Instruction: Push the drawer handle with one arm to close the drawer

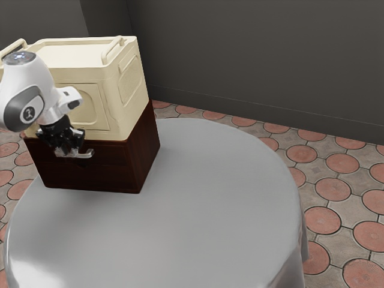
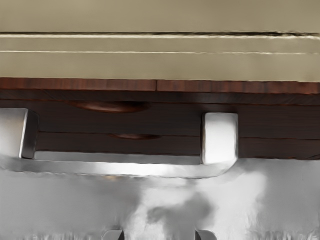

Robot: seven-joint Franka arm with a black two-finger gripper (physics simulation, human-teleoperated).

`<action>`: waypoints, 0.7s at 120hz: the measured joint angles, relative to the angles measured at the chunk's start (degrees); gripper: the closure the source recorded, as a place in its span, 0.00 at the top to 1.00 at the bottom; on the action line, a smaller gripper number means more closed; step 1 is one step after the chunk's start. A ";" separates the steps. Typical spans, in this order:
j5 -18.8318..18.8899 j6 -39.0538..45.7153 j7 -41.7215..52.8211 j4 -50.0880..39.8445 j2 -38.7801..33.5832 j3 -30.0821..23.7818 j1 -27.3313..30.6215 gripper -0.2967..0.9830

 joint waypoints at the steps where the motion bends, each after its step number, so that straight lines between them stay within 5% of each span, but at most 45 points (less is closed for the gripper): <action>1: -0.12 -0.83 -0.02 -0.06 -0.99 -0.08 -0.37 0.38; 9: -0.78 -8.81 -0.57 1.21 -8.40 -3.87 -1.56 0.48; 33: -2.28 -34.77 -0.65 35.45 -11.11 -7.79 -3.82 0.65; 47: -3.84 -40.17 -0.09 45.67 -0.11 -2.87 -1.56 0.69; 63: -4.86 -42.69 0.39 54.24 2.67 1.46 -0.81 0.72; 84: -5.81 -46.35 1.03 52.37 9.06 2.91 -1.68 0.74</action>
